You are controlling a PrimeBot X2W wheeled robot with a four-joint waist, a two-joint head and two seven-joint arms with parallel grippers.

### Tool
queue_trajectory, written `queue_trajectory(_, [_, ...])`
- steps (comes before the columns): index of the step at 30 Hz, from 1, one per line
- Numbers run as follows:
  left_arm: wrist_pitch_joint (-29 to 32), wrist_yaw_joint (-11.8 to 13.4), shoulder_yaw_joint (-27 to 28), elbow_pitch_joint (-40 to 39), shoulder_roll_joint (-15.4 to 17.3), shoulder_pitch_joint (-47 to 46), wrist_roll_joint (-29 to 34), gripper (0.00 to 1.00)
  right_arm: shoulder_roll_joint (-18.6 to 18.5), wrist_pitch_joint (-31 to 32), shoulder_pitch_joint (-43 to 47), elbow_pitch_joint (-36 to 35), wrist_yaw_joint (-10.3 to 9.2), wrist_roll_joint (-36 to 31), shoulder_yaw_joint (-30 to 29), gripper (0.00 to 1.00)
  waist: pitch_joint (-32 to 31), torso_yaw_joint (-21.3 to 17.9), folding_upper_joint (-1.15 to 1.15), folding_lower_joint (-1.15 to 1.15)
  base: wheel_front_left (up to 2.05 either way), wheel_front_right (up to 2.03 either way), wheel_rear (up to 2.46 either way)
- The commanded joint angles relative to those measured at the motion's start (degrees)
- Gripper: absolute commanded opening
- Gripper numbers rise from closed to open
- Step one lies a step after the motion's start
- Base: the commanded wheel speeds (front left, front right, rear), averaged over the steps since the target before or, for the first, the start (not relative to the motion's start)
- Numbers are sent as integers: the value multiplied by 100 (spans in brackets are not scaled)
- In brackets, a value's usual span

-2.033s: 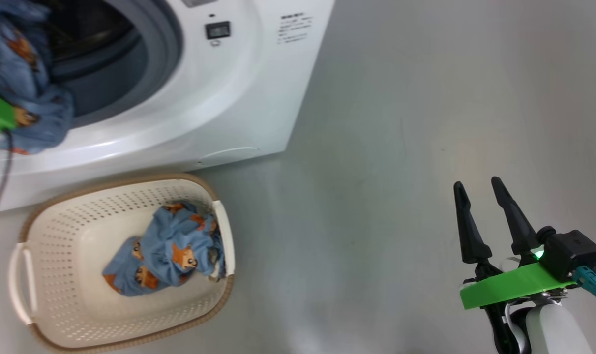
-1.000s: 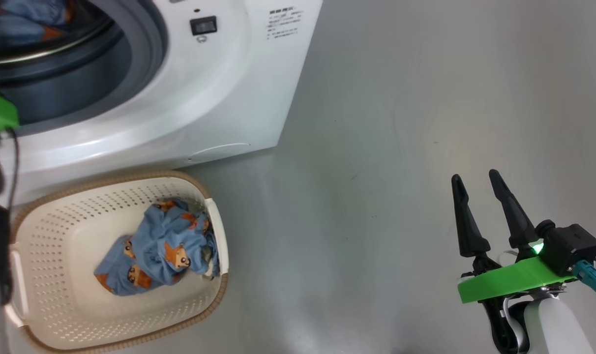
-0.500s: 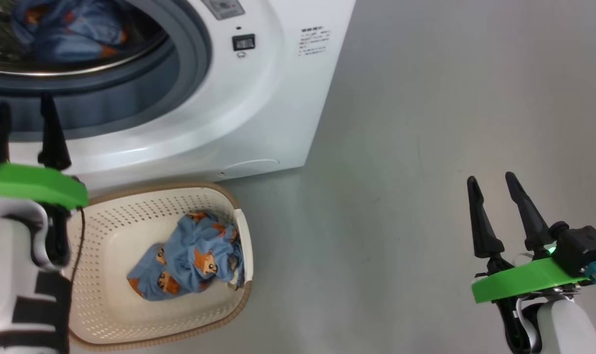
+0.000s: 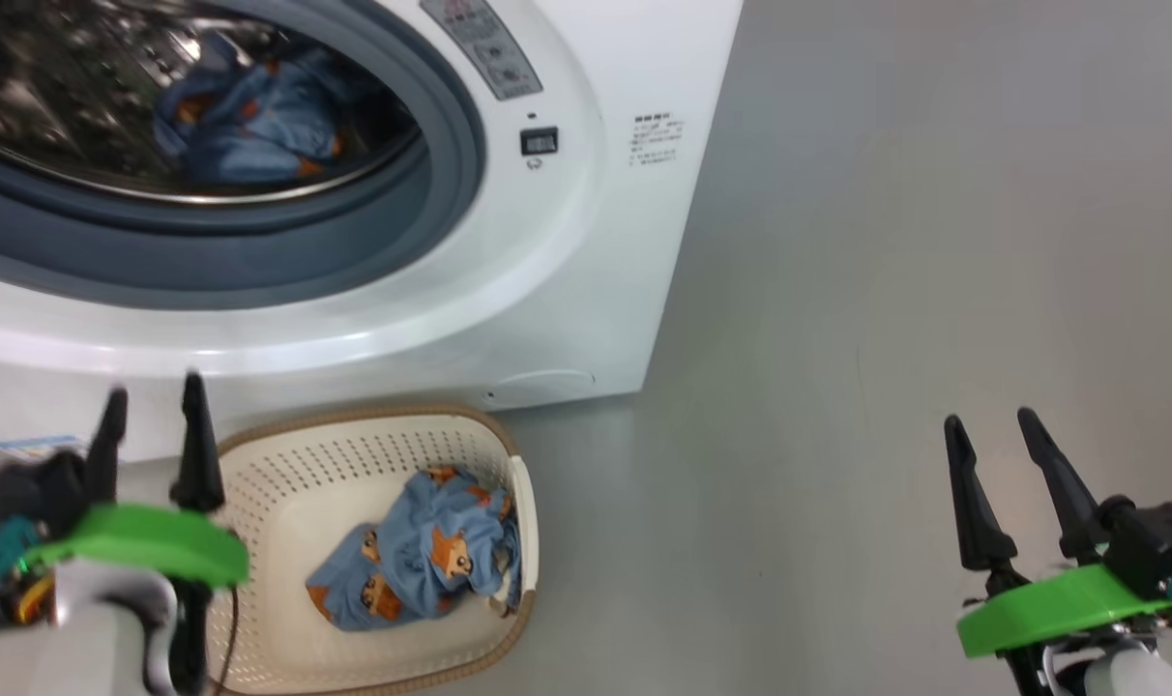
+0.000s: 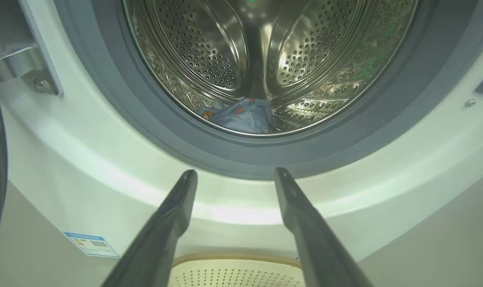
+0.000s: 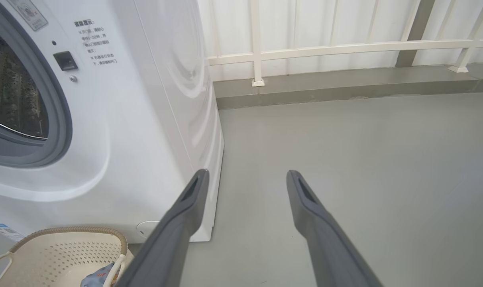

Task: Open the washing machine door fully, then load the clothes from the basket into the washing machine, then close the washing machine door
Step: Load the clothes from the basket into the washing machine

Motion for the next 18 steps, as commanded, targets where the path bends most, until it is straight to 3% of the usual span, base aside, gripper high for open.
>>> queue_trajectory(1, [-32, -14, 184, -193, 147, 178, 80, 100, -110, -28, 120, -104, 14, -10, 88, 100, -270, 147, 0, 0, 0, 0, 0])
queue_trajectory(18, [-32, -14, 321, -1123, -7, 1850, 242, 100, -292, -28, 909, -109, 14, 96, -135, 100, -1038, 434, 0, 0, 0, 0, 0])
